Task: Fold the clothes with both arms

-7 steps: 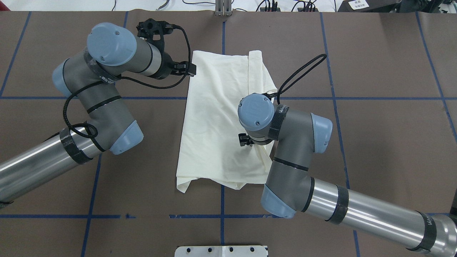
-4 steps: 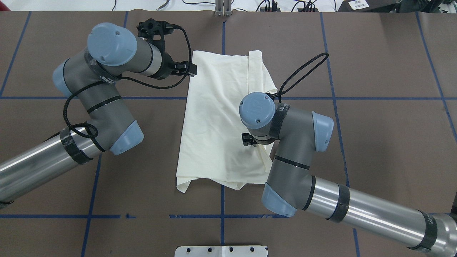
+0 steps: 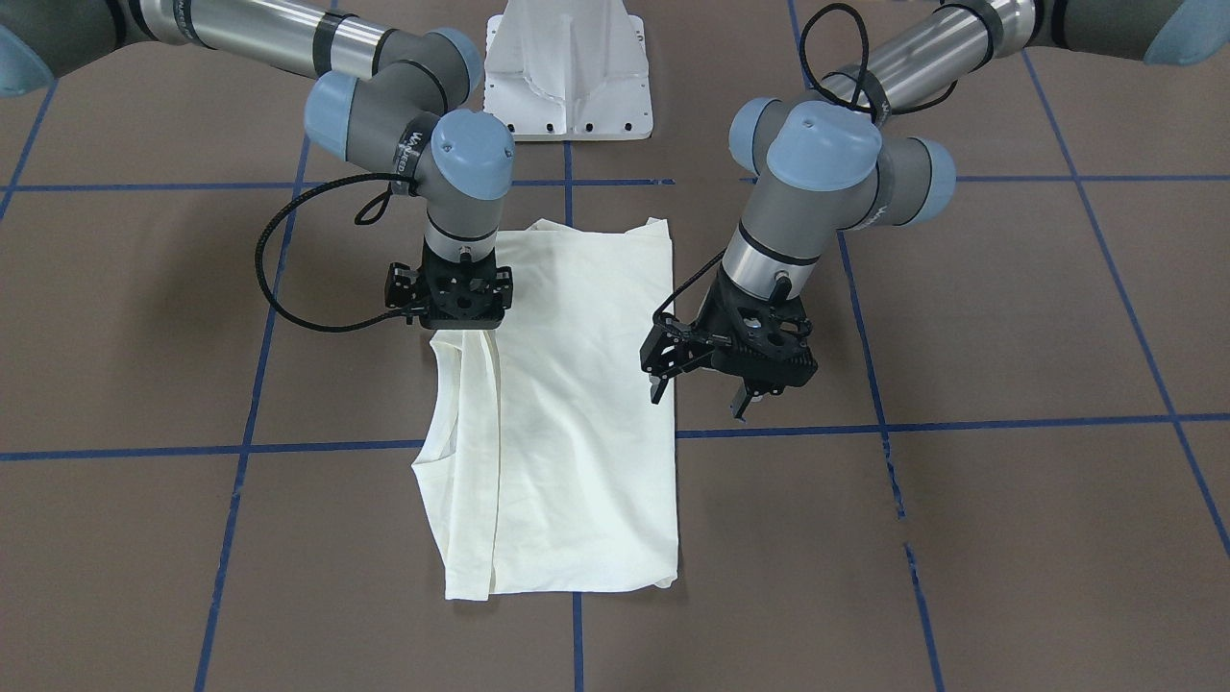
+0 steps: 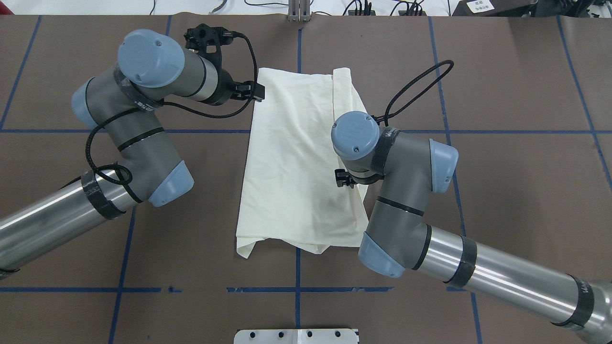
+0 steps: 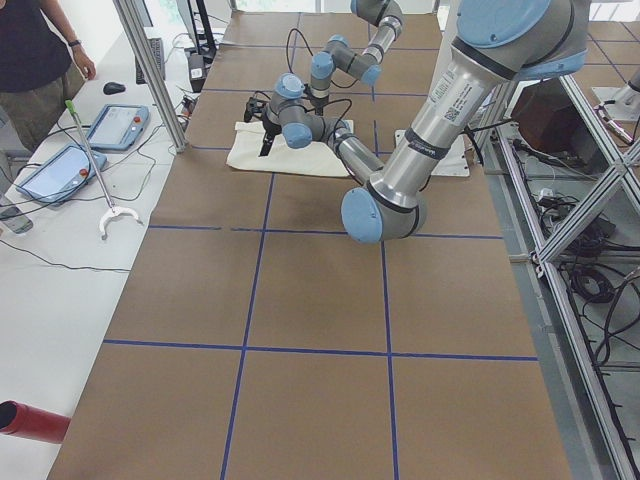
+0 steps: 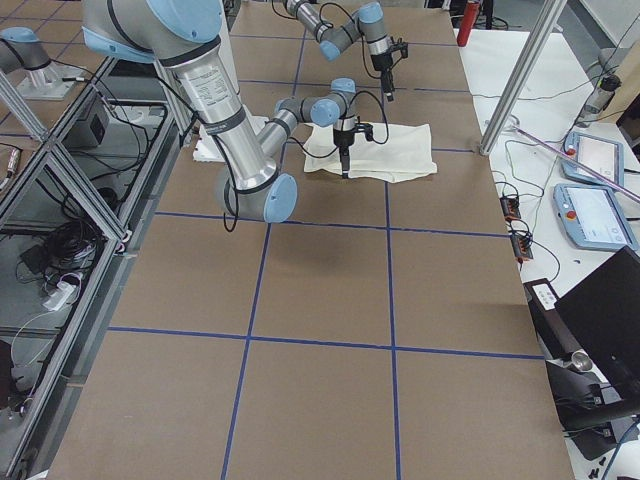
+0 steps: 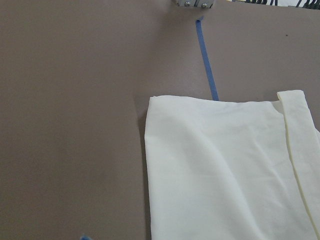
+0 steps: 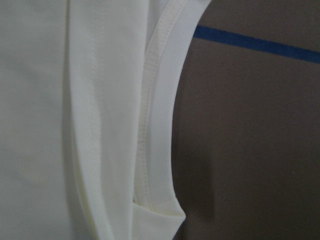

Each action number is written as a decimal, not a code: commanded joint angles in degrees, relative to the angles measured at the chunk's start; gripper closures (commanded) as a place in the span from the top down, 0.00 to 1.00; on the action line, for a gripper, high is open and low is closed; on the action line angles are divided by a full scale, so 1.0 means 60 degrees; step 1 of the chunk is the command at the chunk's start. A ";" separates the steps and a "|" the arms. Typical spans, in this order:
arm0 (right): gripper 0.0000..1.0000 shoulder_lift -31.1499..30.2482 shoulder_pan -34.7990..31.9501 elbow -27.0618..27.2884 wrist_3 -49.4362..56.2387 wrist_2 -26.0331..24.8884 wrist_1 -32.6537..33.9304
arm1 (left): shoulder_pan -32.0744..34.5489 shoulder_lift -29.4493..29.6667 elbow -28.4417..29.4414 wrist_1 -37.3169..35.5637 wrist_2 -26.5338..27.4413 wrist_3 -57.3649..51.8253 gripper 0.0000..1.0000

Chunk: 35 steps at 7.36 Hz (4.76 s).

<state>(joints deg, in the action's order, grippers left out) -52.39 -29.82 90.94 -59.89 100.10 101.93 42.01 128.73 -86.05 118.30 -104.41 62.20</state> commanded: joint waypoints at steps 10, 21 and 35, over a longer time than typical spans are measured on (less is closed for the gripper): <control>1.00 0.1108 -0.1428 -0.1273 0.1132 0.0353 -0.0257 | 0.0029 -0.0082 -0.0833 -0.0044 -0.0381 -0.0010 1.00; 1.00 0.2286 -0.2426 -0.5222 0.1891 0.0676 -0.2559 | 0.0015 -0.0097 -0.0835 0.0000 -0.0395 -0.0069 1.00; 1.00 -0.1683 -0.1536 0.3111 -0.2337 0.3050 -0.1108 | -0.4039 -0.2237 -0.3485 -0.2939 0.1740 0.8350 1.00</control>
<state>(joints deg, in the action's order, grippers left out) -62.05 -40.42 109.13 -71.99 119.31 96.01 22.03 114.71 -105.50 105.89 -97.63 107.81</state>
